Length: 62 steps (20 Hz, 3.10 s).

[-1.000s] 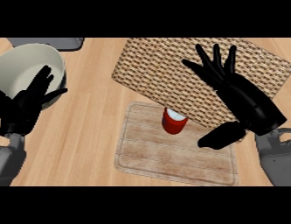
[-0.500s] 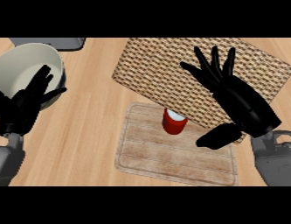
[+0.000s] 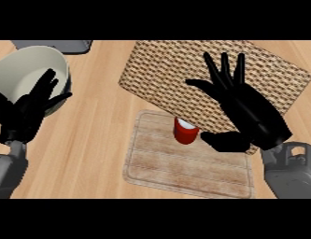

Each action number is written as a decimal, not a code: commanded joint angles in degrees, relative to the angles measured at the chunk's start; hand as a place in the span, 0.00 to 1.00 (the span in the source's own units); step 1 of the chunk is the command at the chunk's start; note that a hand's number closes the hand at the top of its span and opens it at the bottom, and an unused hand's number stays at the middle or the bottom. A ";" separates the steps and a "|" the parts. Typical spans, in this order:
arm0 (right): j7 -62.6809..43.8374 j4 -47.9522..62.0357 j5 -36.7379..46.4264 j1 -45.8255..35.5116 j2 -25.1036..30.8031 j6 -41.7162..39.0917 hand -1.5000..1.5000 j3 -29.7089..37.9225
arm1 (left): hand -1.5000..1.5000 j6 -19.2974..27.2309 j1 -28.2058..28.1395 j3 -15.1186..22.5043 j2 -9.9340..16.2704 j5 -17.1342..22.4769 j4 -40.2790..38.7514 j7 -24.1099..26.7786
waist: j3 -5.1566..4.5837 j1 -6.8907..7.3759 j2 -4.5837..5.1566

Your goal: Pick the can from the cutting board and place it in the basket

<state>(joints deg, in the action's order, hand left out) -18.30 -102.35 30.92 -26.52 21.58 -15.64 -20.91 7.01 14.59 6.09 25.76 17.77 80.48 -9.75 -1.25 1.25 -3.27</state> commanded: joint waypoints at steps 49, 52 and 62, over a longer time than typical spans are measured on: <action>-64.47 29.88 -13.50 -60.74 -15.51 26.17 1.00 24.33 | 0.50 1.37 -1.24 0.38 0.40 -1.84 -0.55 -1.78 | 0.61 1.25 2.92; -64.28 38.83 -11.83 -66.36 -13.66 26.40 1.00 26.44 | 0.50 0.59 -1.15 0.40 0.59 -1.21 0.43 -2.32 | 0.69 1.81 3.26; -60.17 64.63 -6.77 -77.48 -6.03 19.34 1.00 26.25 | 0.50 0.48 -0.85 0.10 0.08 -1.21 0.22 -2.23 | 0.90 1.09 3.87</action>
<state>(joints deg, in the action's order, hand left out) -68.19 -45.64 21.99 -99.29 13.55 7.14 5.91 7.16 14.84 6.66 25.30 17.14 83.25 -11.15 -0.19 2.74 0.42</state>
